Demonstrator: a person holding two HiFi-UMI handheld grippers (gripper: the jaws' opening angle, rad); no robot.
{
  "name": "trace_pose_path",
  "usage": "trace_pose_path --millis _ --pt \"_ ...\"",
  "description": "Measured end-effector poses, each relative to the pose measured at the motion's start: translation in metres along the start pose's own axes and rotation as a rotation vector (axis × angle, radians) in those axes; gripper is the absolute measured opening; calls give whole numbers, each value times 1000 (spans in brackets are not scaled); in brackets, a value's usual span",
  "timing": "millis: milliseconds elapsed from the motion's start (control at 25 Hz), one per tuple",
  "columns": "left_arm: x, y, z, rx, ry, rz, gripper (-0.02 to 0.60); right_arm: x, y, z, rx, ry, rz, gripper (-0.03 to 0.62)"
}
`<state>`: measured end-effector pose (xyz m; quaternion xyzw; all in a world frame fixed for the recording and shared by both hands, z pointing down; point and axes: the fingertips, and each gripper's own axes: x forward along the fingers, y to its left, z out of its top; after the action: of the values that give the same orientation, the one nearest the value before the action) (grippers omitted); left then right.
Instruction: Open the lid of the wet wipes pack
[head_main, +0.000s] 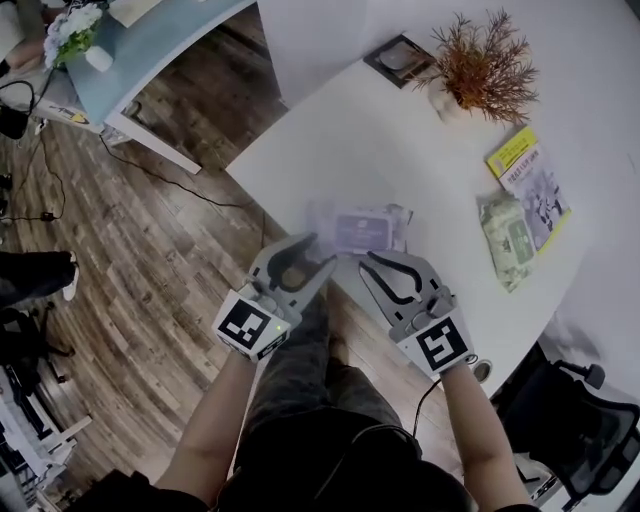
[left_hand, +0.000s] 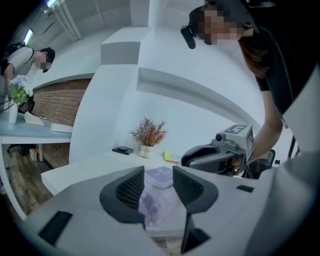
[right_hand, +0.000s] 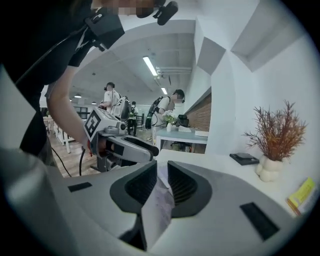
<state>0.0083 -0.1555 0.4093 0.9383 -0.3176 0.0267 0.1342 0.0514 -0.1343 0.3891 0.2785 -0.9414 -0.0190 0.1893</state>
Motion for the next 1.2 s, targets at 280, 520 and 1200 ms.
trace_pose_path --millis 280,520,1200 --pt "11 -1 13 113 -9 -139 319 7 -7 -17 -113 112 82 147" --pt "22 2 0 218 85 -262 398 12 -13 -20 -132 119 137 193" --pt "43 4 -30 435 226 -365 422 33 -14 -25 -221 125 229 229"
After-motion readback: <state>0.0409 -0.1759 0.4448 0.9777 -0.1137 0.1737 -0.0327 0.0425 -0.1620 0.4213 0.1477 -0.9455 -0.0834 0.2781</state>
